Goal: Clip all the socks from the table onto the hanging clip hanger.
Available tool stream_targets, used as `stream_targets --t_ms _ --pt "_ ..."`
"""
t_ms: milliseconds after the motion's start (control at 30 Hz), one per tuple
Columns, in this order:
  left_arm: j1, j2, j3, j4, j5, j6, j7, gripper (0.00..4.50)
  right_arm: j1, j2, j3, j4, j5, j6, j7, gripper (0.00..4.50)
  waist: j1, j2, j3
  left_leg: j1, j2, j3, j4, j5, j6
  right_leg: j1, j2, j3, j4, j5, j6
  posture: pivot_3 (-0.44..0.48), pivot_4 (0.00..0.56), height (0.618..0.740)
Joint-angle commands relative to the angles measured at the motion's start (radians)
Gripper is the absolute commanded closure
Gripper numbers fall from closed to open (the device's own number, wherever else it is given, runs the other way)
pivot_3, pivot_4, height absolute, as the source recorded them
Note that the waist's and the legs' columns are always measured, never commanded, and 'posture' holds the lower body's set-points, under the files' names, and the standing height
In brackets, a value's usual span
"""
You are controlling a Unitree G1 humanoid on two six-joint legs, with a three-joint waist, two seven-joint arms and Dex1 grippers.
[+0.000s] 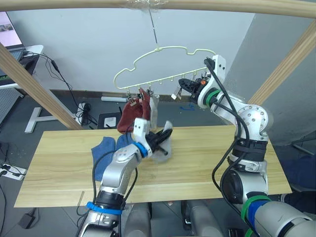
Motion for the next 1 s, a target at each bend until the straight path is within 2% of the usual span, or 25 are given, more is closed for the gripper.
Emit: stream_targets --t_ms 33,167,333,567,700,1000 --pt "-0.059 -0.008 -0.025 -0.018 0.01 0.006 0.008 4.49 -0.03 0.004 -0.078 0.0 0.057 0.093 -0.057 4.5 -0.001 0.0 0.0 0.0 0.0 0.0 0.0 0.0 0.0 0.0 0.0 0.0 0.0 0.0 0.0 0.016 0.244 0.74" --pt "-0.158 -0.03 -0.031 0.043 0.035 -0.006 0.041 4.49 -0.067 0.007 -0.116 0.014 0.089 0.153 -0.088 4.5 0.0 0.0 0.0 0.0 0.0 0.0 0.0 0.0 0.0 0.0 0.0 0.0 0.0 0.0 0.0 0.013 0.258 0.74" --pt "-0.219 -0.035 -0.022 0.093 0.062 -0.038 0.073 4.49 -0.073 -0.003 -0.114 0.016 0.099 0.184 -0.098 4.5 -0.003 0.0 0.0 -0.001 0.0 0.0 0.0 0.0 0.001 0.0 0.0 0.0 -0.001 0.0 0.0 0.013 0.263 0.74" --pt "-0.213 -0.015 -0.03 0.077 0.08 -0.064 0.072 4.49 -0.078 -0.026 -0.098 0.028 0.086 0.162 -0.091 4.5 -0.002 0.0 0.0 -0.001 0.0 0.0 0.0 0.0 0.001 0.0 0.0 0.0 -0.001 0.0 0.0 0.016 0.25 0.74" --pt "-0.193 -0.004 -0.03 0.047 0.077 -0.062 0.068 4.49 -0.09 -0.052 -0.093 0.057 0.079 0.139 -0.079 4.5 -0.002 0.0 0.0 -0.001 0.0 0.0 0.0 0.0 0.001 0.0 0.0 0.0 0.0 0.0 0.0 0.015 0.263 0.74" --pt "-0.241 -0.021 -0.027 0.078 0.075 -0.073 0.074 4.49 -0.081 -0.048 -0.087 0.049 0.098 0.155 -0.079 4.5 -0.001 0.0 0.0 -0.001 0.0 0.0 0.0 0.0 0.001 0.0 0.0 -0.001 0.0 0.0 0.0 0.023 0.242 0.74"
